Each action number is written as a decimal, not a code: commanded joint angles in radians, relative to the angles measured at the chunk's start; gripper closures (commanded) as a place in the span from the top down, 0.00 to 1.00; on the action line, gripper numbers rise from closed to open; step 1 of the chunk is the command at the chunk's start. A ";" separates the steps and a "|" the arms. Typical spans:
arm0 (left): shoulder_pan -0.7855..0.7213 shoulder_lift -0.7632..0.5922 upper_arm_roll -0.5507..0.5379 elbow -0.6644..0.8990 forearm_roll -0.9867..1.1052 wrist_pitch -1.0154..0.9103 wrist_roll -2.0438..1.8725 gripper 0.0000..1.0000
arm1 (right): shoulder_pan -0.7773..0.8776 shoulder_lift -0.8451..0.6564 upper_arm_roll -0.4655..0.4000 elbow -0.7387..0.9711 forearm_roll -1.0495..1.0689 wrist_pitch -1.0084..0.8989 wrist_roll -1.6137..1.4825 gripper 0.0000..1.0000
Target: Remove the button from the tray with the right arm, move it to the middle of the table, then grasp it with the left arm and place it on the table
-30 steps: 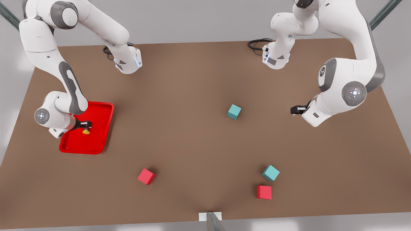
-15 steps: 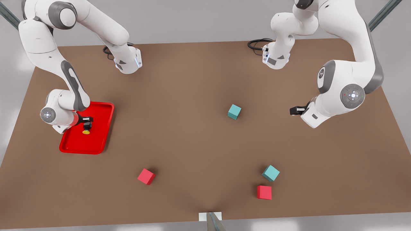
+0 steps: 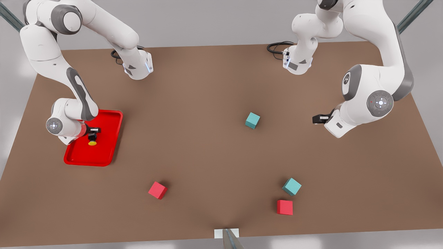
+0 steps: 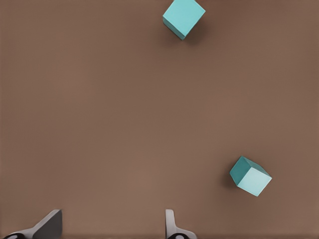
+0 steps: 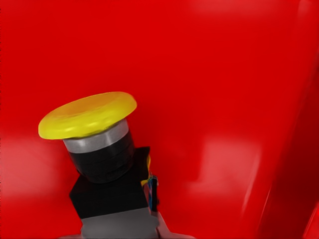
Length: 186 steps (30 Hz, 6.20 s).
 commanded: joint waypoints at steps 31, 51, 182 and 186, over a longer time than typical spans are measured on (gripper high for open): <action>0.000 0.000 0.000 0.000 -0.001 -0.004 0.000 1.00 | -0.535 0.073 0.567 0.010 -0.409 0.287 -0.190 1.00; -0.002 0.008 0.000 0.000 -0.002 -0.004 -0.003 1.00 | -0.802 0.078 0.800 -0.152 -0.397 0.147 -0.048 1.00; 0.032 0.054 0.011 0.000 -0.010 0.030 -0.003 1.00 | 1.373 0.675 -0.076 1.425 0.425 -0.494 1.666 0.58; 0.032 0.056 0.011 0.000 -0.009 0.028 -0.003 1.00 | 1.378 0.684 -0.079 1.422 0.419 -0.496 1.598 1.00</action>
